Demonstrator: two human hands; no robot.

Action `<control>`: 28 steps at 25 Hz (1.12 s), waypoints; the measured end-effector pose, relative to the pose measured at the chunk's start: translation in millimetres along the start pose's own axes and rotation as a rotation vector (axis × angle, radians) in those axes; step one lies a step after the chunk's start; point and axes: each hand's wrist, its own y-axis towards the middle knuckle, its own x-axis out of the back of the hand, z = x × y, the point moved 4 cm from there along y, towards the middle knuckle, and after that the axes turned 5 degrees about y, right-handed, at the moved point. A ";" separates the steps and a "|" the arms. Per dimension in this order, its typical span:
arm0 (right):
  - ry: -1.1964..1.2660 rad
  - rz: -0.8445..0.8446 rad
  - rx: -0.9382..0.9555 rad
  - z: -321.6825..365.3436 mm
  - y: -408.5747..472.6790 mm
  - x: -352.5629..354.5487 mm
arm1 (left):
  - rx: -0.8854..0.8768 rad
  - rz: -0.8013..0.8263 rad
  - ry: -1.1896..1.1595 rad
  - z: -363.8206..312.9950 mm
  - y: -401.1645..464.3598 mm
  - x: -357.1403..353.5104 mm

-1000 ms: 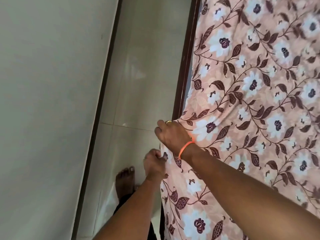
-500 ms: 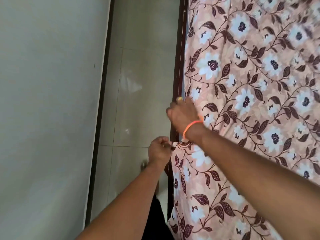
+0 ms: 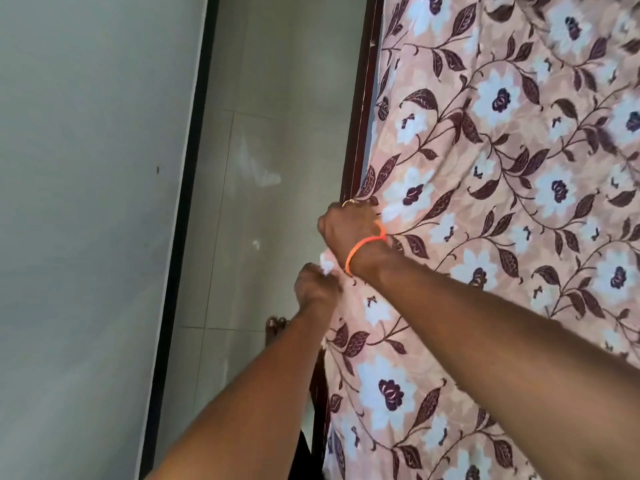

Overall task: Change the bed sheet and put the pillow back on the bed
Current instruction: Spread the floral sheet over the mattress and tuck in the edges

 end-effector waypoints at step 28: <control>0.075 0.122 -0.027 -182.2 227.4 102.2 | -0.049 0.046 0.229 -335.0 121.0 -9.8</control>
